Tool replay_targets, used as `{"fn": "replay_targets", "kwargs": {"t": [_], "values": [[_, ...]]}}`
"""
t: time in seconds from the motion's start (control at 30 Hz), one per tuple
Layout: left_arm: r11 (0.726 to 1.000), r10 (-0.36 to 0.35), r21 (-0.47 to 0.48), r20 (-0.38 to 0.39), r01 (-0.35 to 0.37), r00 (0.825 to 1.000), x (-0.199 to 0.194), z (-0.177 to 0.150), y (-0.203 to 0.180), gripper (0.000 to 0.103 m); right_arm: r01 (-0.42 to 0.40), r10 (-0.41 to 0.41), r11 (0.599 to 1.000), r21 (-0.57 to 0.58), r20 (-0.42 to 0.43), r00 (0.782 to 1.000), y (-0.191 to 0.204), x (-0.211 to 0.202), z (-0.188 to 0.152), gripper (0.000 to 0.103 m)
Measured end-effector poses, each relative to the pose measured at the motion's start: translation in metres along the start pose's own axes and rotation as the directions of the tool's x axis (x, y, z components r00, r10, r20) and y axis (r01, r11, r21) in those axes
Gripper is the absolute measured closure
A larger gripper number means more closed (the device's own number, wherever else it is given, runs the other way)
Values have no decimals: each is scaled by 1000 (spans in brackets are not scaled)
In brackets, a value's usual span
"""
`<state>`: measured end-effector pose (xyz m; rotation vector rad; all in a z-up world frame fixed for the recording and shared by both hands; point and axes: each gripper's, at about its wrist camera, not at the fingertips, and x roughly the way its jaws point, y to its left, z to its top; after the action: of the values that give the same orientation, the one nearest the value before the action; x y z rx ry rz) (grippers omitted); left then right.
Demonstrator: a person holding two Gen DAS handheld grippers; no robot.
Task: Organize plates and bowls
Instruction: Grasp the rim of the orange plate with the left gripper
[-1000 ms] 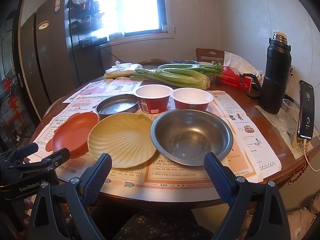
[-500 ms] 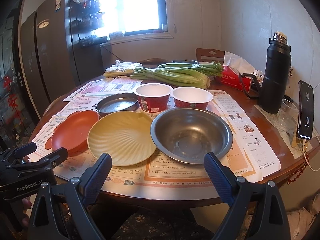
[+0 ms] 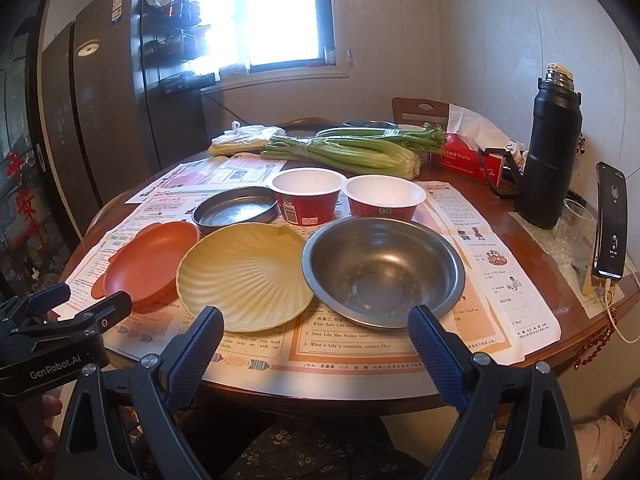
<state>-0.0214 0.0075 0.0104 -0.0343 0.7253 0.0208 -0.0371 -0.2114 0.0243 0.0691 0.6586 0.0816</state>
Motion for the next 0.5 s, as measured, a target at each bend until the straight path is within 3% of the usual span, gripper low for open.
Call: {"fn": "replay_targets", "kwargs": {"t": [0.17,0.5], "values": [[1000,7,-24,14,-6,1000,-1,3,8,4,-18,18,1000,-14,9,1000,5,0,4,9],[986,66,-153,-6,-67,998,11,17,62,4,-177,178,977,-122,-7,984,42,21,40,9]]}}
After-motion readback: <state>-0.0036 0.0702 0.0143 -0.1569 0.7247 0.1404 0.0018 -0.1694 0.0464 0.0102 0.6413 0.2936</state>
